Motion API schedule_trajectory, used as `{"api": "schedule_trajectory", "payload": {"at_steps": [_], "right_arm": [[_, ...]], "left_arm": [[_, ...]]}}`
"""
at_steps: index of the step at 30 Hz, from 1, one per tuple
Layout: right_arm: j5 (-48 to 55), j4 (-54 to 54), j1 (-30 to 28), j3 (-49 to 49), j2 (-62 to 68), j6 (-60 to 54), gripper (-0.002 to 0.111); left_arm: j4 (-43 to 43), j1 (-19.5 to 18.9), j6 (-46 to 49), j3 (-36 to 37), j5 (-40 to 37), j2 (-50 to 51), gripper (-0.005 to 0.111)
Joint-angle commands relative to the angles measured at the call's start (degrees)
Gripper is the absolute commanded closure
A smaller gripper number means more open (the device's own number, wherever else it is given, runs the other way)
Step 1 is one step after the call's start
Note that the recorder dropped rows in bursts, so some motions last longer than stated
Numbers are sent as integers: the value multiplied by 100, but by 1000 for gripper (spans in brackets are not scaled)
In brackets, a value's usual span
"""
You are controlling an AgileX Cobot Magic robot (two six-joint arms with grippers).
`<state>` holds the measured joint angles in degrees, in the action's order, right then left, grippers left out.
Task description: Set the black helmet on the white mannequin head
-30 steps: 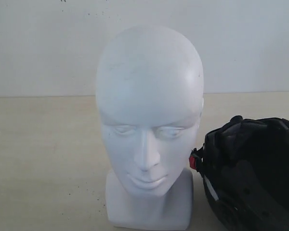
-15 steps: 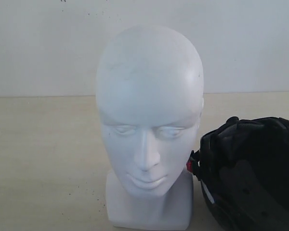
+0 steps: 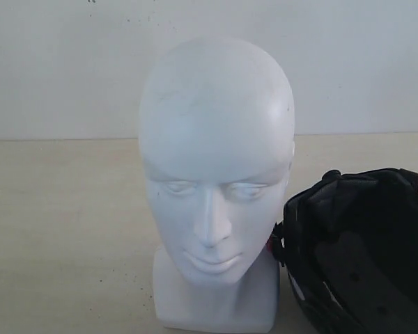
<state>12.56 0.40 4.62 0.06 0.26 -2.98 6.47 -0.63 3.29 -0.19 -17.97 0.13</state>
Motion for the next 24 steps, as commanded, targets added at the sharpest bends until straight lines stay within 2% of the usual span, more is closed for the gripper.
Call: {"api": "schedule_trajectory", "payload": {"at_steps": [1, 4, 8, 9, 11, 12, 16, 20, 23, 24], "right_arm": [[-779, -75, -6, -6, -26, -66, 108], [-2246, -7, -6, -6, -26, 205, 108], [-4477, -75, -6, -80, -26, 1557, 108], [-4857, -189, -6, -279, -26, 1559, 108], [-4823, -451, -6, -845, -26, 1530, 108], [-4325, -592, -6, -1352, -26, 1530, 108], [-1003, -1461, -6, -3083, 266, 1542, 108], [2419, -1404, 191, -4632, 1065, 1008, 108], [4460, -988, 541, -5215, 1546, 1008, 108], [4789, -951, 640, -5281, 1641, 1008, 108]], "left_arm": [[11, 21, 20, 19, -3, -13, 102], [11, 21, 20, 19, -3, -13, 102], [11, 21, 20, 19, -3, -13, 102], [11, 21, 20, 19, -3, -13, 102], [11, 21, 20, 19, -3, -13, 102], [11, 21, 20, 19, -3, -13, 102], [11, 21, 20, 19, -3, -13, 102], [11, 21, 20, 19, -3, -13, 102], [11, 21, 20, 19, -3, -13, 102], [11, 21, 20, 19, -3, -13, 102]]}}
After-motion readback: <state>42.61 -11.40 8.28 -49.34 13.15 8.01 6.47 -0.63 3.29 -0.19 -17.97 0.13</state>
